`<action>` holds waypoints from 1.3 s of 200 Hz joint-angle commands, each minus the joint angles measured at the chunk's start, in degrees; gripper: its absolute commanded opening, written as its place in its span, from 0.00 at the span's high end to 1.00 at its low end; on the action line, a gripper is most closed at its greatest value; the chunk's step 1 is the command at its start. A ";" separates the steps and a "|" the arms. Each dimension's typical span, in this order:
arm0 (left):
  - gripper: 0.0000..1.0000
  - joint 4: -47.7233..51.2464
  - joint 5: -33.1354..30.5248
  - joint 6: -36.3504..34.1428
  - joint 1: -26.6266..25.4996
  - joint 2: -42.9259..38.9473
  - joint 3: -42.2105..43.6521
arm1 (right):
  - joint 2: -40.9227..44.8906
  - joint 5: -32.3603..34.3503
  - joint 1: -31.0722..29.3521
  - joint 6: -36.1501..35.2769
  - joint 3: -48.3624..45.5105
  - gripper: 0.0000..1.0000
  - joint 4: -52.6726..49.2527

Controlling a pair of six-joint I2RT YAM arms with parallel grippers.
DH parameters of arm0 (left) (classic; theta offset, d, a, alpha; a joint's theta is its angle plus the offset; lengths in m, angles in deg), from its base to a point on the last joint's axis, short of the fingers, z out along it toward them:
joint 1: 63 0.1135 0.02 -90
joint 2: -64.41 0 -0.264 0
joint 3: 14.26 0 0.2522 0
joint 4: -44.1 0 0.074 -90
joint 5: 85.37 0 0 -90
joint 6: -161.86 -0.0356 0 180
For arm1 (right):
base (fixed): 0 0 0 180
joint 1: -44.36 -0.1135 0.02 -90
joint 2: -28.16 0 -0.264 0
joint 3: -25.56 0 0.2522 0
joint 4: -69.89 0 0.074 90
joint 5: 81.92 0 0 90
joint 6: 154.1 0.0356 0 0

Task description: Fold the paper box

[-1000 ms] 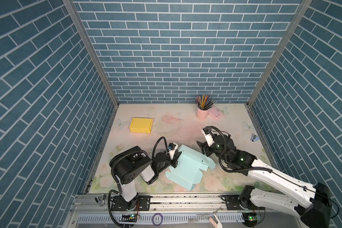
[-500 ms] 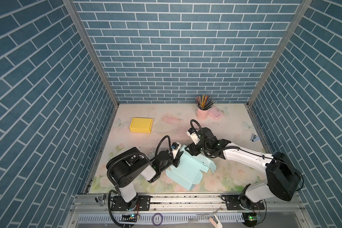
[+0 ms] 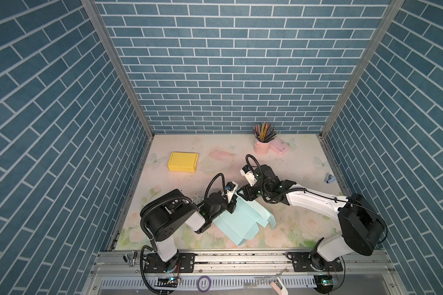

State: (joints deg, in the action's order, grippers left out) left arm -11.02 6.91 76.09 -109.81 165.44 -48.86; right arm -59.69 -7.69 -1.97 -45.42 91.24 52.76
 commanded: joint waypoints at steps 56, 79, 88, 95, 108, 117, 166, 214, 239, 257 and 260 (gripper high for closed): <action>0.84 -2.92 -3.94 -1.08 -3.11 2.31 -1.51 | -0.73 0.80 -0.77 5.28 -3.64 0.49 0.18; 0.94 -4.06 -4.92 -0.60 -3.12 3.09 -1.59 | -0.27 2.18 -1.14 6.45 -4.52 0.50 0.78; 0.95 -3.85 -4.74 -0.63 -3.07 3.37 -1.57 | 0.06 2.87 -1.14 6.93 -5.02 0.51 1.07; 0.94 -3.80 -4.49 -0.71 -3.18 3.52 -1.50 | 0.39 3.31 -1.19 7.12 -5.40 0.51 1.24; 0.86 -4.14 -4.43 -0.97 -3.28 3.85 -0.90 | 0.83 4.24 -1.18 7.16 -5.84 0.51 0.97; 0.79 -4.64 -4.69 -0.99 -3.29 4.31 -0.37 | 1.08 4.72 -1.27 7.16 -5.99 0.52 0.75; 0.77 -6.43 -5.09 -1.64 -3.95 7.70 -0.12 | 2.51 5.48 -1.30 7.34 -6.84 0.53 0.56; 0.88 -5.50 -5.69 -1.77 -4.17 9.07 -1.53 | 3.26 6.53 -1.49 7.43 -6.94 0.53 0.60; 0.88 -6.28 -6.31 -1.43 -4.17 9.96 -1.49 | 3.17 6.45 -1.66 7.65 -6.79 0.53 1.39; 0.83 -7.09 -6.16 -1.24 -4.17 10.82 -1.78 | 2.88 6.54 -1.91 8.00 -6.83 0.53 1.95; 0.82 -7.14 -6.23 -1.24 -4.17 10.99 -1.86 | 2.87 6.54 -1.92 8.05 -6.83 0.53 1.99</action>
State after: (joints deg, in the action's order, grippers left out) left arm -17.14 1.21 75.50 -113.35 174.44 -49.87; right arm -56.42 -3.25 -3.37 -38.56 85.84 58.04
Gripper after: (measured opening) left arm 0.145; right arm 0.472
